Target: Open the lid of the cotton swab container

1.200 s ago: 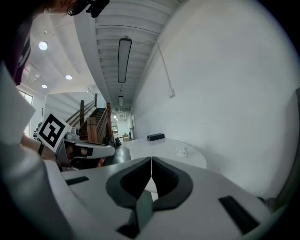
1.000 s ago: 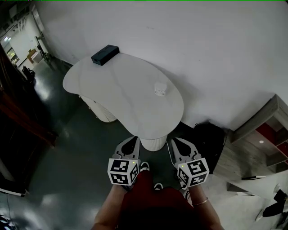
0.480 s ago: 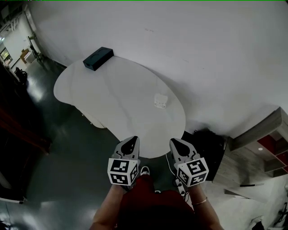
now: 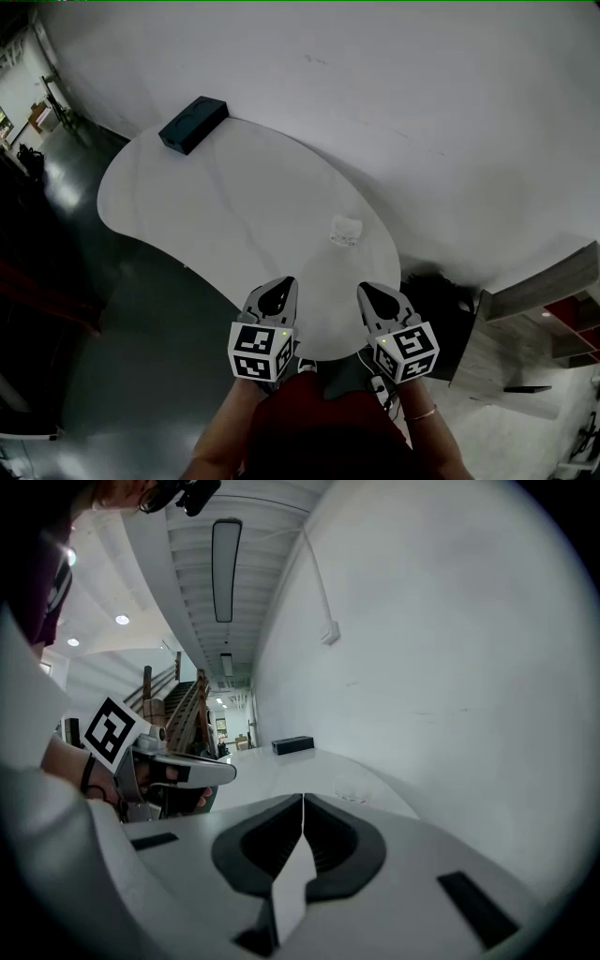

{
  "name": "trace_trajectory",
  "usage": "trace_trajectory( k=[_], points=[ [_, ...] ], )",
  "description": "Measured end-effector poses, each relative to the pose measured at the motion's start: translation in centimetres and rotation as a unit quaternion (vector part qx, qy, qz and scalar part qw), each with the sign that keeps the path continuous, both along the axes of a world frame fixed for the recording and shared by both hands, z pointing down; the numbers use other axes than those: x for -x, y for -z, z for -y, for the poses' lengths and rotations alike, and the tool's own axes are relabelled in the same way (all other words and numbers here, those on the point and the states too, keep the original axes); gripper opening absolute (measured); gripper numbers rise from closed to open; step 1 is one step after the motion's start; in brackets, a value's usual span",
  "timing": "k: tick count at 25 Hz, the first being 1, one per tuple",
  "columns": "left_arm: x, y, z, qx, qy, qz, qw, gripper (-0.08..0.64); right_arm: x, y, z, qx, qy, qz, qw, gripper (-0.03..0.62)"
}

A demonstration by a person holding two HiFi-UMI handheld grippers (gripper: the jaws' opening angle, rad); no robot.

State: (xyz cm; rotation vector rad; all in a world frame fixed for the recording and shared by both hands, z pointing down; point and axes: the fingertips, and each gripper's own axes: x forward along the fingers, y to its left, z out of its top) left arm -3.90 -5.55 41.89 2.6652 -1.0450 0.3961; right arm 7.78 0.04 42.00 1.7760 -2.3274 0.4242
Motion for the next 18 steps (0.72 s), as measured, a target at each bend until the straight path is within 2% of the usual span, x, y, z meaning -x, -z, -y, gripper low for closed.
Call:
trace_trajectory(
  k=[10,18],
  points=[
    [-0.6,-1.3,3.9,0.017,-0.015,-0.006,0.9997,0.026,-1.5,-1.2,3.2,0.023,-0.013,-0.029,0.999,0.017],
    [-1.1,-2.5,5.5,0.028,0.004,0.001,0.9996,0.026,-2.3,-2.9,5.3,0.036,0.018,-0.021,0.999,0.017]
  ],
)
